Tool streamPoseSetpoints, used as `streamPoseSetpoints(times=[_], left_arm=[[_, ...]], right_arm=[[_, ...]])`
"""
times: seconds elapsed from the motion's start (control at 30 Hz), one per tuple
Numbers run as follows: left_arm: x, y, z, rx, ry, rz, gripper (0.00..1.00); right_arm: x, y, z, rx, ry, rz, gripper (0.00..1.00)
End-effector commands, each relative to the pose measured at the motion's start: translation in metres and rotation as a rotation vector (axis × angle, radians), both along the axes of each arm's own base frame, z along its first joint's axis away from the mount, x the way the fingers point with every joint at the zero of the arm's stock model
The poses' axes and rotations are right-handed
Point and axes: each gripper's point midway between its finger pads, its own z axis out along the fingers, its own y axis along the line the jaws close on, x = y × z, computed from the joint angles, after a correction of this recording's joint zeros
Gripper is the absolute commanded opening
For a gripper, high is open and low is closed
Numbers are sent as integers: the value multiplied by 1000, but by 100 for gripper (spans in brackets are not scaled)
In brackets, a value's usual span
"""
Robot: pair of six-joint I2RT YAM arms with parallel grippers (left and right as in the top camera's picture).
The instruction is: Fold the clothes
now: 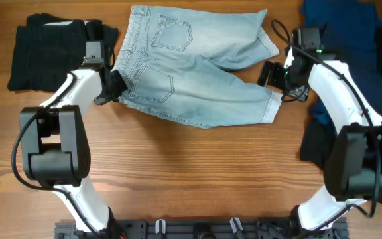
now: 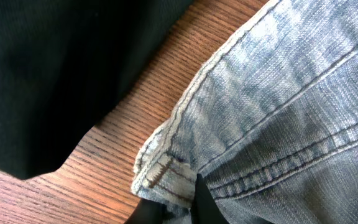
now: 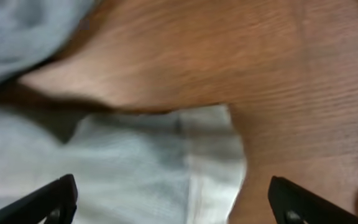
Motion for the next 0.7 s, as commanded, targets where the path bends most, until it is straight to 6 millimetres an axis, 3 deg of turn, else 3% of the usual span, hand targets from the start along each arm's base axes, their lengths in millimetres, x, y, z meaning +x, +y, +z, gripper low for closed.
streamPoseSetpoints(times=[0.0, 0.17, 0.33, 0.43, 0.5, 0.57, 0.67], left_arm=[[-13, 16, -14, 48, 58, 20, 4], [-13, 16, -13, 48, 57, 20, 4], [-13, 16, -14, 48, 58, 20, 4], [-13, 16, -14, 48, 58, 20, 4], [-13, 16, -14, 48, 58, 20, 4], [-13, 16, -14, 48, 58, 20, 4], [-14, 16, -14, 48, 62, 20, 4]], right_arm=[[-11, -29, -38, -14, 67, -131, 92], [-4, -29, -53, 78, 25, -138, 56], [3, 1, -60, 208, -17, -31, 45], [5, 3, -59, 214, -24, -29, 18], [10, 1, -52, 216, -45, -27, 7], [19, -3, -39, 210, -81, -10, 4], [40, -10, 3, 189, -186, 34, 4]])
